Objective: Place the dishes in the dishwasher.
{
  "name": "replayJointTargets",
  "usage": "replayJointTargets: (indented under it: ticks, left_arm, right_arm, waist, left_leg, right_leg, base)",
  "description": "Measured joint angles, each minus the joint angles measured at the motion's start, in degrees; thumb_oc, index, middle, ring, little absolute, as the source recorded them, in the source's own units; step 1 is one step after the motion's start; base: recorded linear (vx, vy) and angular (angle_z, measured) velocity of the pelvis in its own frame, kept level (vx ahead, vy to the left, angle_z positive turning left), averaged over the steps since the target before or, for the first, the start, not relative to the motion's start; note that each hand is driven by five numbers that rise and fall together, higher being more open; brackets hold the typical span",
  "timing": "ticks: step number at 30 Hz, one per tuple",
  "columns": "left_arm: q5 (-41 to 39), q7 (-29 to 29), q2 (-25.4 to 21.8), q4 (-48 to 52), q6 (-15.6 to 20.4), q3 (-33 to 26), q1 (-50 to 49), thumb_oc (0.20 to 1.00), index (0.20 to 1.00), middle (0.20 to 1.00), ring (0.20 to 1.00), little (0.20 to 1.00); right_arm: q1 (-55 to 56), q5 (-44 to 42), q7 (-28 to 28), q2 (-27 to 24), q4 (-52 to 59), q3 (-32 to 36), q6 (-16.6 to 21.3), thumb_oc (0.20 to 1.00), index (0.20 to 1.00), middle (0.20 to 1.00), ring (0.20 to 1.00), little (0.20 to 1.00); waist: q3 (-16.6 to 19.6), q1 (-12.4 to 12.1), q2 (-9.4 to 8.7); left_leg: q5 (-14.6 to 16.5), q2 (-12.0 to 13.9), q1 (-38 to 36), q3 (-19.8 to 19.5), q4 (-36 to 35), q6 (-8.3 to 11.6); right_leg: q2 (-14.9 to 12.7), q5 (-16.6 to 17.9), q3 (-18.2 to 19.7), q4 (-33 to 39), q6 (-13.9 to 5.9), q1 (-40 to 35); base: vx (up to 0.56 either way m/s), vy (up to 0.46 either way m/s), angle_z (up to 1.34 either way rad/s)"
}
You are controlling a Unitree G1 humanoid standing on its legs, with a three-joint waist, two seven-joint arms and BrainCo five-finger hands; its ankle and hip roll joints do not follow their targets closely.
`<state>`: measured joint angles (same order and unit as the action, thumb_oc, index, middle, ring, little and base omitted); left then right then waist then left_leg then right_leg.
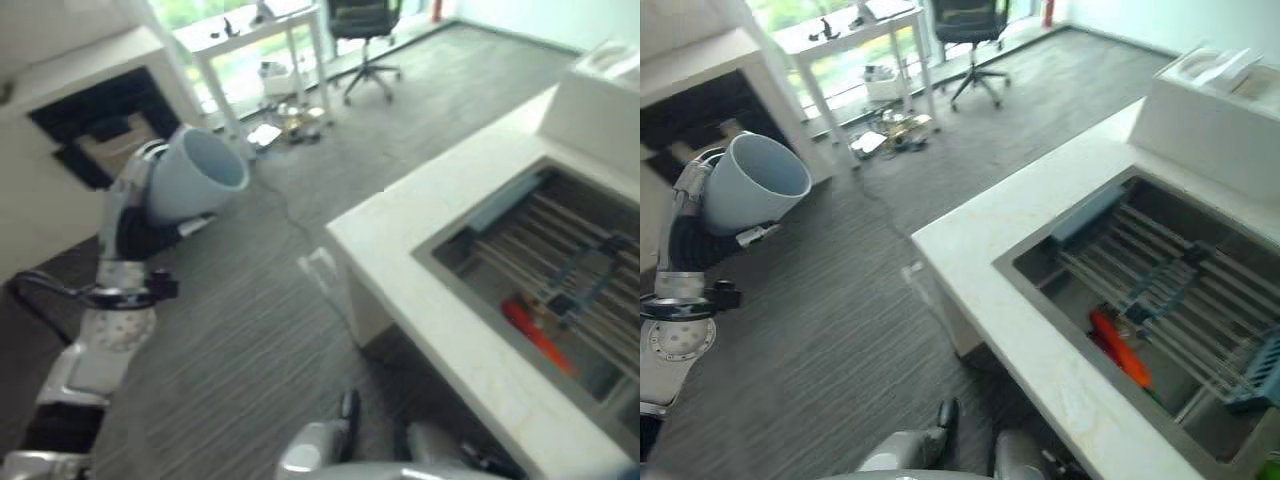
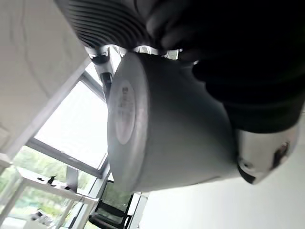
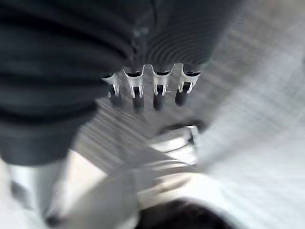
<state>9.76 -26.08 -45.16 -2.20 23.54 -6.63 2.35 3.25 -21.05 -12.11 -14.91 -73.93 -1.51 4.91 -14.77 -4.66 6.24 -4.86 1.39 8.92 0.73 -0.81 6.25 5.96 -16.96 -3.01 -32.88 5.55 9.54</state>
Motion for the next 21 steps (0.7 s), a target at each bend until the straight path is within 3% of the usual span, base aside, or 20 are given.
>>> replayJointTargets:
  ticks: [1, 2, 3, 4, 5, 6, 7, 8, 10, 11, 12, 14, 16, 21]
  left_arm:
    - [-0.27, 1.54, 1.48, 1.1, 0.43, -0.03, 1.6, 0.2, 0.2, 0.2, 0.2, 0.2]
    - [-0.25, 2.48, 2.13, 1.74, 0.73, 0.8, 2.58, 0.2, 0.2, 0.2, 0.2, 0.2]
    - [-0.19, 4.0, 1.98, 1.35, 1.53, 1.07, 4.47, 0.2, 0.2, 0.2, 0.2, 0.2]
    - [-0.21, 4.92, 2.14, 0.83, 1.53, 1.22, 6.89, 0.2, 0.2, 0.2, 0.2, 0.2]
    - [-0.23, 5.57, 2.11, 1.4, 1.71, 1.24, 9.63, 0.2, 0.2, 0.2, 0.2, 0.2]
    - [-0.14, 6.68, 2.29, 2.36, 2.73, 1.39, 13.17, 0.2, 0.2, 0.2, 0.2, 0.2]
    - [-0.12, 7.69, 2.3, 2.58, 2.58, 2.29, 15.79, 0.2, 0.2, 0.2, 0.2, 0.2]
    - [-0.2, 8.42, 2.38, 3.56, 2.53, 2.28, 16.33, 0.2, 0.2, 0.2, 0.2, 0.2]
    - [-1.59, 9.46, 2.68, 2.15, 1.95, 2.49, 17.45, 0.2, 0.2, 0.2, 0.2, 0.2]
    - [-2.24, 9.79, 2.75, 0.79, 1.38, 3.36, 18.61, 0.2, 0.2, 0.2, 0.2, 0.2]
    - [-2.35, 9.92, 2.89, 0.79, 0.99, 3.9, 17.99, 0.2, 0.2, 0.2, 0.2, 0.2]
    - [-1.94, 9.63, 3.82, 2.25, 0.75, 4.47, 12.7, 0.2, 0.2, 0.2, 0.2, 0.2]
    - [-1.77, 9.12, 3.74, 3.05, -0.07, 4.51, 9.81, 0.2, 0.2, 0.2, 0.2, 0.2]
    - [-1.75, 8.04, 3.01, 3.91, -2.0, 4.37, 8.78, 0.2, 0.2, 0.2, 0.2, 0.2]
  right_arm:
    - [0.54, -0.48, -0.62, 0.52, 1.51, -0.68, -0.73, 1.0, 1.0, 1.0, 1.0, 1.0]
    - [0.62, -0.17, -0.53, 0.58, 2.72, -0.41, -0.81, 1.0, 1.0, 1.0, 1.0, 1.0]
    - [0.52, -0.72, -0.64, 0.73, 4.47, -0.18, -1.71, 1.0, 1.0, 1.0, 1.0, 1.0]
    - [1.43, -1.7, -0.92, 0.92, 6.96, -0.11, -1.87, 1.0, 1.0, 1.0, 1.0, 1.0]
    - [1.81, -2.62, -1.1, 1.2, 7.87, -0.05, -1.85, 1.0, 1.0, 1.0, 1.0, 1.0]
    - [2.58, -3.07, -1.12, 0.31, 8.42, 2.39, -1.59, 1.0, 1.0, 1.0, 1.0, 1.0]
    - [3.77, -4.59, -1.05, -0.66, 8.71, 3.02, -1.4, 1.0, 1.0, 1.0, 1.0, 1.0]
    - [4.94, -5.79, -0.97, -2.59, 8.71, 5.97, -1.33, 1.0, 1.0, 1.0, 1.0, 1.0]
    - [4.82, -7.49, -0.91, -5.28, 9.17, 9.39, -0.23, 1.0, 1.0, 1.0, 1.0, 1.0]
    - [4.67, -8.4, -0.84, -6.55, 9.89, 9.4, -0.25, 1.0, 1.0, 1.0, 1.0, 1.0]
    - [4.11, -8.87, -0.62, -7.12, 10.53, 9.17, -0.42, 1.0, 1.0, 1.0, 1.0, 1.0]
    - [2.84, -9.38, -0.72, -4.49, 11.66, 8.07, -0.3, 1.0, 1.0, 1.0, 1.0, 1.0]
    - [1.72, -9.24, -0.53, -1.66, 12.21, 6.58, -0.71, 1.0, 1.0, 1.0, 1.0, 1.0]
    - [1.83, -8.1, 0.51, 0.83, 12.0, 5.88, -1.93, 1.0, 1.0, 1.0, 1.0, 1.0]
  waist:
    - [-1.52, 1.26, -2.28]
    - [-1.76, 2.27, -2.44]
    - [-2.26, 2.51, -3.45]
    - [-2.47, 4.26, -4.93]
    - [-2.1, 6.02, -6.82]
    - [-2.07, 7.9, -8.01]
    - [-1.97, 10.12, -7.55]
    - [-2.08, 10.52, -6.02]
    - [-2.0, 11.03, -2.78]
    - [-2.0, 11.41, -1.32]
    - [-2.59, 11.53, 0.45]
    - [-1.76, 10.33, -1.09]
    - [-1.66, 8.52, -2.0]
    - [-0.79, 5.49, -3.22]
  left_leg:
    - [0.96, -0.37, 1.44, 3.37, 3.02, 1.2]
    - [1.08, -0.15, 3.77, 3.4, 6.14, 0.66]
    - [2.58, 0.28, 5.21, 6.76, 13.24, -1.36]
    - [4.81, 0.97, 5.28, 11.28, 20.57, -3.84]
    - [7.36, 0.99, 3.15, 15.02, 24.8, -5.09]
    - [11.38, 2.94, -2.71, 16.97, 25.76, -2.99]
    - [12.95, 5.47, -6.0, 18.88, 25.79, -1.13]
    - [13.66, 7.62, -14.16, 17.88, 20.5, 0.02]
    - [13.72, 4.53, -20.03, 17.11, 8.02, -0.45]
    - [13.15, 1.57, -20.06, 17.01, 0.43, -2.41]
    - [11.69, 0.38, -19.65, 16.88, -1.71, -6.16]
    - [13.51, -2.73, -19.02, 16.15, 0.03, -8.7]
    - [12.31, -5.22, -17.47, 14.93, 0.66, -11.22]
    - [11.99, -5.68, -15.13, 9.88, 5.43, -11.38]
  right_leg:
    - [-1.0, 2.12, -0.43, 7.43, 0.63, -3.38]
    - [-0.94, 3.67, -1.23, 10.1, 0.79, -3.78]
    - [-2.49, 6.77, -2.76, 12.81, 2.31, -3.99]
    - [-3.89, 8.86, -4.43, 16.72, 1.82, -5.45]
    - [-5.94, 10.73, -5.62, 20.4, 0.4, -6.69]
    - [-7.44, 14.03, -9.81, 24.08, 0.55, -6.47]
    - [-7.56, 14.67, -13.04, 25.78, 0.02, -6.63]
    - [-7.69, 14.88, -14.79, 25.35, -0.6, -5.78]
    - [-11.22, 16.03, -16.99, 21.74, -1.72, -2.04]
    - [-13.87, 16.09, -18.1, 19.38, -3.02, 0.01]
    - [-14.78, 16.28, -18.88, 17.15, -4.1, 0.45]
    - [-18.42, 16.04, -17.35, 15.91, -7.61, 1.06]
    - [-20.49, 17.68, -16.47, 17.11, -10.03, 0.9]
    - [-22.49, 18.36, -15.51, 10.95, -10.83, -1.03]
  base:
    - [-0.57, -0.031, 0.83]
    - [-0.49, 0.058, 0.65]
    - [-0.41, 0.082, 0.69]
    - [-0.37, 0.122, 0.82]
    - [-0.37, 0.233, 1.36]
    - [-0.36, 0.307, 1.67]
    - [-0.26, 0.447, 1.73]
    - [-0.23, 0.443, 1.38]
    - [-0.14, 0.521, 0.92]
    - [-0.08, 0.499, 0.83]
    - [-0.12, 0.402, 0.51]
    - [-0.05, 0.346, 0.17]
    - [-0.06, 0.28, 0.43]
    - [-0.03, 0.112, 0.9]
